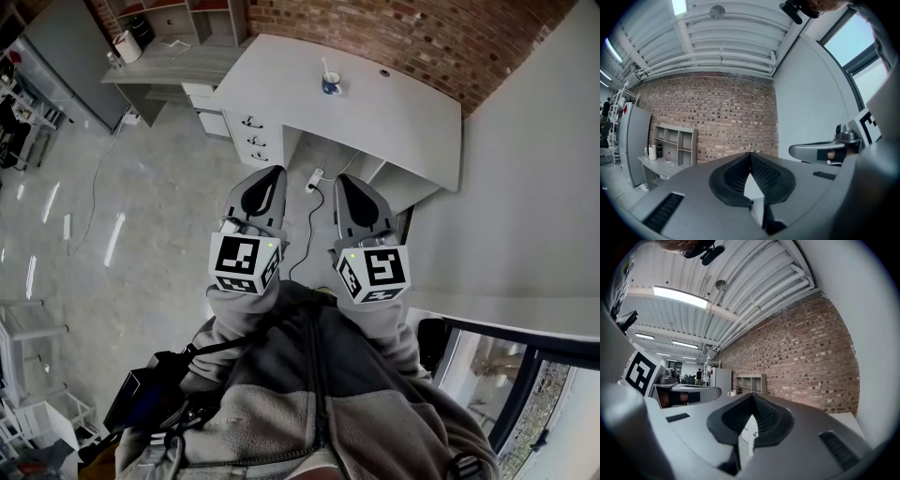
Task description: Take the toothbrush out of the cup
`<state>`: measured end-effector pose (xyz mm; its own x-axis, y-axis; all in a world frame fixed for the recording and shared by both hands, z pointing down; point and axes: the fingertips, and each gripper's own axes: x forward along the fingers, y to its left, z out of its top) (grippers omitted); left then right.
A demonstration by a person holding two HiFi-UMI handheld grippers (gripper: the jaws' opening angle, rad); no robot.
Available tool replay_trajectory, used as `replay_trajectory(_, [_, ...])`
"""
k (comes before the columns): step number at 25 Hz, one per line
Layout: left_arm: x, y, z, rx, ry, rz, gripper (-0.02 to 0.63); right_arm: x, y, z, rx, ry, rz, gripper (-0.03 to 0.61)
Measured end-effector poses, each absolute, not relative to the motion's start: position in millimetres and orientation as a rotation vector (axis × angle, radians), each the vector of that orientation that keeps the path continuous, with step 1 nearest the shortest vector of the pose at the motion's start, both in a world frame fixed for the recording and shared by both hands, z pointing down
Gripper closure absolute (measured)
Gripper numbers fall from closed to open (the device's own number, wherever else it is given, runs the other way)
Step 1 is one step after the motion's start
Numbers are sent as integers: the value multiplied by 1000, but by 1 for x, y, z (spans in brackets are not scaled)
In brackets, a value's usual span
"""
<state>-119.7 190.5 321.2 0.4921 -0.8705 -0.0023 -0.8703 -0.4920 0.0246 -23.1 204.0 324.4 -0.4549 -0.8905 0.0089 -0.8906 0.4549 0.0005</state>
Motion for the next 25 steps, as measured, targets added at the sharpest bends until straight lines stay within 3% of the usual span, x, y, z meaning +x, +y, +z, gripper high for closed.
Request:
replay_trajectory(15, [-127,182,335,2670,-1557,-42,609,-10,191,342,1666,-2623,80,578])
replay_trajectory(25, [-131,100,341,2617,-1635,-41,609,0,103,351,1638,-2653,116,578])
